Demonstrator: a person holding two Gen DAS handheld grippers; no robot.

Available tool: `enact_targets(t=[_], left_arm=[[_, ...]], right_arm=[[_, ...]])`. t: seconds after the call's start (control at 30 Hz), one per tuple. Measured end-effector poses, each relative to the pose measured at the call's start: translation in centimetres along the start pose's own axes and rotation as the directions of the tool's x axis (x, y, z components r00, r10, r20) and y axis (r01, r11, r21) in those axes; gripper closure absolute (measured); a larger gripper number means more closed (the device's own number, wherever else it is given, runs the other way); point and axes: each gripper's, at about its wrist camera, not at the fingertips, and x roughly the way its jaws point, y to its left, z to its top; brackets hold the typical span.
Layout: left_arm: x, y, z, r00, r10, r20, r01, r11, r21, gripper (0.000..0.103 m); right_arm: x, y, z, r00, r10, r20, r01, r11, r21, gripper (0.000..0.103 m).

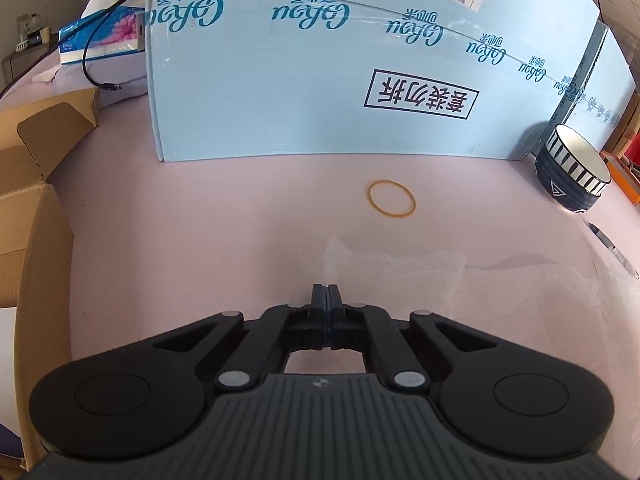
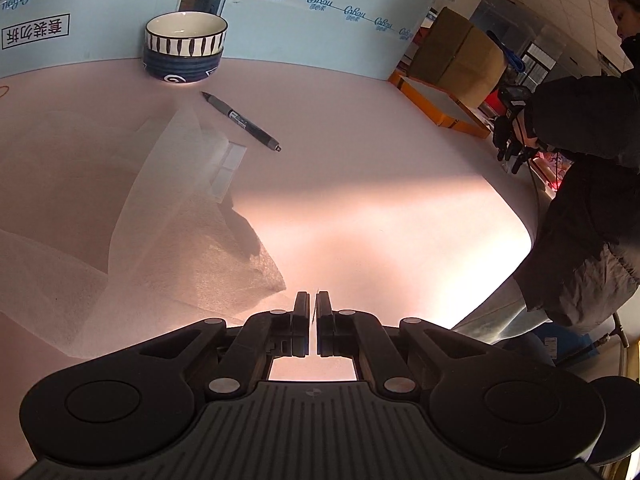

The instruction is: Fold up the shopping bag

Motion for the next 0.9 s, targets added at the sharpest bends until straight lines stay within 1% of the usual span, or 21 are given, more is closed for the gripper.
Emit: enact_targets(t=[0.07, 0.2, 0.3, 0.37, 0.4, 0.43, 0.47, 0.5, 0.53, 0.63, 0.73, 0.87, 0.9], left_arm=[[-0.4, 0.0, -0.2, 0.999, 0.041, 0.007, -0.041, 0.999, 0.017, 0.103], [-1.8, 1.8, -0.5, 0.991, 0.134, 0.011, -0.133, 0.991, -0.023, 0.103], [-4.3, 3.4, -0.5, 0.981, 0.189, 0.037, -0.188, 0.981, -0.042, 0.103], [-6.2, 4.5, -0.6, 0.975, 0.216, 0.056, -0.212, 0.975, -0.067, 0.103], [-7.2, 4.8, -0.9, 0.971, 0.232, 0.064, -0.227, 0.971, -0.082, 0.103], [-8.1, 5.1, -1.1, 0.966, 0.248, 0.072, -0.241, 0.966, -0.097, 0.103], [-8.9, 5.4, -1.5, 0.962, 0.262, 0.076, -0.253, 0.961, -0.109, 0.102], [-9.5, 5.5, -1.9, 0.960, 0.271, 0.077, -0.261, 0.958, -0.119, 0.102], [-10.0, 5.6, -2.4, 0.958, 0.277, 0.073, -0.267, 0.955, -0.127, 0.102], [-10.9, 5.8, -4.2, 0.956, 0.291, 0.041, -0.281, 0.946, -0.163, 0.102], [-11.8, 6.3, -5.5, 0.960, 0.279, 0.032, -0.266, 0.939, -0.220, 0.102], [-13.4, 6.3, -5.7, 0.964, 0.264, 0.041, -0.246, 0.937, -0.248, 0.101], [-13.8, 6.0, -5.4, 0.964, 0.262, 0.051, -0.242, 0.938, -0.246, 0.097]], right_arm=[[0.0, -0.2, 0.1, 1.000, -0.004, 0.000, 0.004, 1.000, -0.001, 0.102], [0.1, -1.0, 0.0, 1.000, -0.014, -0.004, 0.014, 1.000, 0.011, 0.102], [0.1, -1.6, -0.4, 1.000, -0.013, -0.016, 0.014, 1.000, 0.028, 0.102], [0.2, -2.0, -0.5, 1.000, 0.004, -0.022, -0.003, 0.998, 0.057, 0.100], [0.2, -2.1, -0.5, 1.000, 0.010, -0.023, -0.008, 0.998, 0.069, 0.099], [0.1, -2.1, -0.5, 1.000, 0.003, -0.021, -0.002, 0.998, 0.070, 0.091], [0.0, -2.1, -0.5, 1.000, -0.004, -0.017, 0.005, 0.998, 0.067, 0.080], [0.0, -2.0, -0.4, 1.000, -0.011, -0.013, 0.011, 0.998, 0.064, 0.076], [-0.1, -2.0, -0.4, 1.000, -0.008, -0.007, 0.009, 0.998, 0.059, 0.074], [-0.3, -2.1, -0.2, 1.000, -0.001, 0.003, 0.001, 0.999, 0.052, 0.074], [-0.6, -2.7, -0.1, 1.000, 0.016, 0.002, -0.016, 0.997, 0.072, 0.074], [-0.9, -3.3, -0.4, 1.000, 0.011, -0.006, -0.011, 0.997, 0.075, 0.074], [-0.9, -3.6, -0.6, 1.000, 0.013, -0.010, -0.012, 0.996, 0.083, 0.074]])
